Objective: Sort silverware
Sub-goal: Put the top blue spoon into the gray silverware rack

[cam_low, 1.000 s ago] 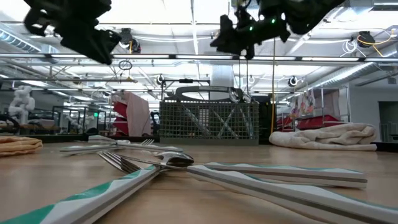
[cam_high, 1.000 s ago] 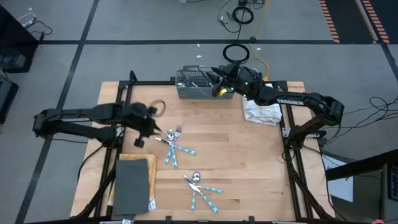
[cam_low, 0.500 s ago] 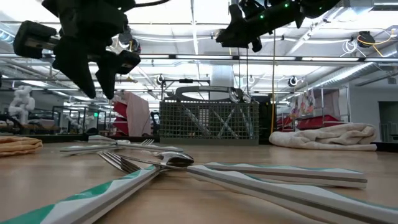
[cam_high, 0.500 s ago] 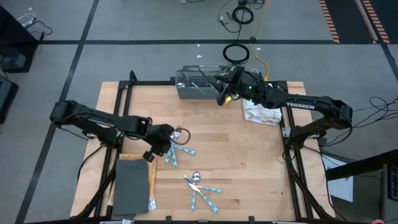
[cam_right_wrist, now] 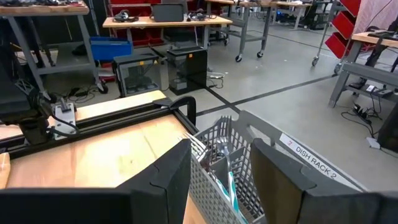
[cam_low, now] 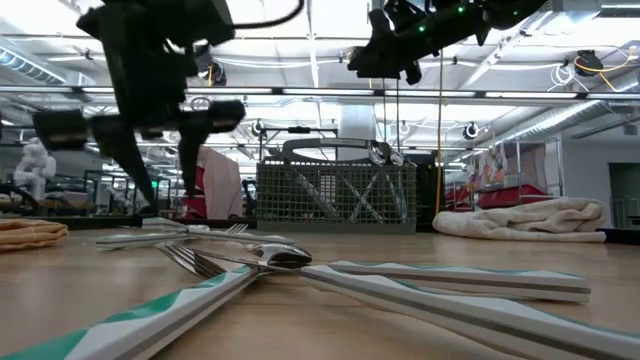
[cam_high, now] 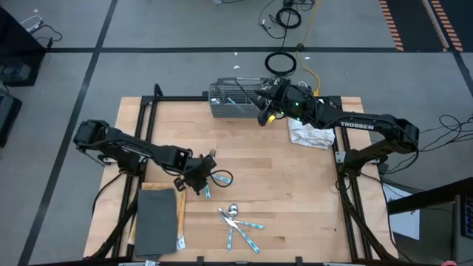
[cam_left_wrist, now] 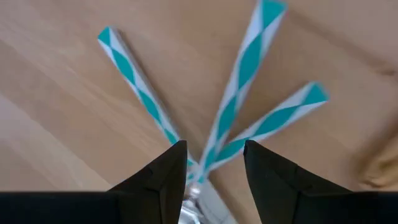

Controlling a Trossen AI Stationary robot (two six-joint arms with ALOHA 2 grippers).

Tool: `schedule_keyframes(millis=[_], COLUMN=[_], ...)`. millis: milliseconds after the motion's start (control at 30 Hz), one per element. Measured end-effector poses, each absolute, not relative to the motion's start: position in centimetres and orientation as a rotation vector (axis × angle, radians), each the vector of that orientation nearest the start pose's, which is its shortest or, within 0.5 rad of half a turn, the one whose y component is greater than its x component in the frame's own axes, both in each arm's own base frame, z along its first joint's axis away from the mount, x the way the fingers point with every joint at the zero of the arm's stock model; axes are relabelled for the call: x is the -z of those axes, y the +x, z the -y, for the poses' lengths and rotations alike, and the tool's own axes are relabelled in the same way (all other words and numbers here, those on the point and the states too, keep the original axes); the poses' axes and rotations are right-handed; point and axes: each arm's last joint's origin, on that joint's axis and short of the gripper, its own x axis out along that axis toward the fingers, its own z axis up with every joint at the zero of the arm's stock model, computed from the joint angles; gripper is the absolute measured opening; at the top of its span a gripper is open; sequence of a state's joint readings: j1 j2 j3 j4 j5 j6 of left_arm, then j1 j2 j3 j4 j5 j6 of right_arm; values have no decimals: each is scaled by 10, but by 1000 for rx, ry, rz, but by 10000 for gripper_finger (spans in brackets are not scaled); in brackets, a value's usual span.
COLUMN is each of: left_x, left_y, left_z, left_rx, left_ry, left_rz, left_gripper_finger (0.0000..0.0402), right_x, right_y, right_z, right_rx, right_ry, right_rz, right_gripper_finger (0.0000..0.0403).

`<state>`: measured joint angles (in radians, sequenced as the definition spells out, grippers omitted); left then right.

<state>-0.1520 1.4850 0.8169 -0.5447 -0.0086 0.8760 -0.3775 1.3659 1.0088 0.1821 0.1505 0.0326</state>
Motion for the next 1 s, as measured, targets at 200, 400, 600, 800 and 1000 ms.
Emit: schedule_keyframes(millis=[200, 400, 600, 800, 1000], left_x=[-148, -133, -133, -134, -146], left_y=[271, 280, 285, 291, 295], left_z=[36, 36, 38, 36, 33], left_rx=[677, 724, 692, 601, 431], left_ry=[897, 941, 942, 890, 984], left_rz=[-1103, -1095, -1041, -1008, -1075], left_gripper_finger=[167, 159, 61, 19, 19], right_x=[-314, -311, -310, -323, -343], right_y=[288, 287, 286, 277, 260], right_z=[119, 119, 118, 114, 108], right_rx=[530, 531, 534, 534, 538], right_ry=[61, 66, 93, 88, 81], right_rz=[-188, -221, -227, -181, -118], right_gripper_finger=[153, 153, 153, 153, 153])
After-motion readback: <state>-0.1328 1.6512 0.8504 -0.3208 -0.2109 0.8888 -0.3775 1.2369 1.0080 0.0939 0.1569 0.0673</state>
